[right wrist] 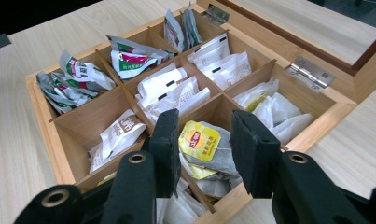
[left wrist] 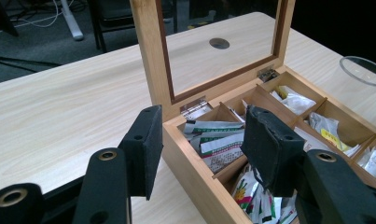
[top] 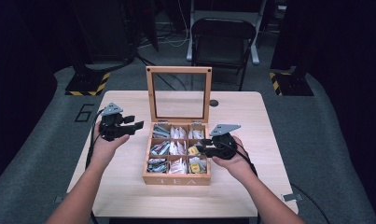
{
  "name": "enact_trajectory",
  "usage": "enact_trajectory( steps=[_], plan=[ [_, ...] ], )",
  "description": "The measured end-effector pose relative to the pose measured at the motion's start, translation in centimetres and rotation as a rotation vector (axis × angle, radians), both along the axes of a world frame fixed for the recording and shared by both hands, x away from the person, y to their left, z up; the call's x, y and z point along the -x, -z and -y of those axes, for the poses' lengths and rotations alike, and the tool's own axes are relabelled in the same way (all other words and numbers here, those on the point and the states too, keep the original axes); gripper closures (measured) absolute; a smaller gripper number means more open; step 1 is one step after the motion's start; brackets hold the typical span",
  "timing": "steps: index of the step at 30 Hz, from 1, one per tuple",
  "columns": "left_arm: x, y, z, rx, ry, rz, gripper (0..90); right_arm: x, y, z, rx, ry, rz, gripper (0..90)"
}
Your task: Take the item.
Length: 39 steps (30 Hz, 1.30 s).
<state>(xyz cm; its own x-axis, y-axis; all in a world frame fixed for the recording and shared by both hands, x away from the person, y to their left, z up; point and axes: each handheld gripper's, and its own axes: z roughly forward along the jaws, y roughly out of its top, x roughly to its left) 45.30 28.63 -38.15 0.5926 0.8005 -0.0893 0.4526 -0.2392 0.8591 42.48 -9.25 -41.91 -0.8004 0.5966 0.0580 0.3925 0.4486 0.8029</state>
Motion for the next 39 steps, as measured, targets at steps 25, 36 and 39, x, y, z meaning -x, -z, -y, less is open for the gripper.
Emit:
enact_trajectory(
  steps=[25, 36, 39],
  plan=[
    [0.0, 0.3, 0.1, -0.018, -0.003, -0.004, 47.3, 1.1, 2.7, -1.3, 0.008, -0.056, -0.049, 66.5],
    [0.0, 0.4, 0.0, -0.015, -0.004, -0.005, 47.3, 1.0, 3.3, -1.6, 0.007, -0.066, -0.067, 66.9],
    [0.0, 0.5, 0.0, -0.014, -0.005, -0.006, 47.3, 1.1, 3.4, -1.8, 0.008, -0.079, -0.08, 69.6]
  ],
)
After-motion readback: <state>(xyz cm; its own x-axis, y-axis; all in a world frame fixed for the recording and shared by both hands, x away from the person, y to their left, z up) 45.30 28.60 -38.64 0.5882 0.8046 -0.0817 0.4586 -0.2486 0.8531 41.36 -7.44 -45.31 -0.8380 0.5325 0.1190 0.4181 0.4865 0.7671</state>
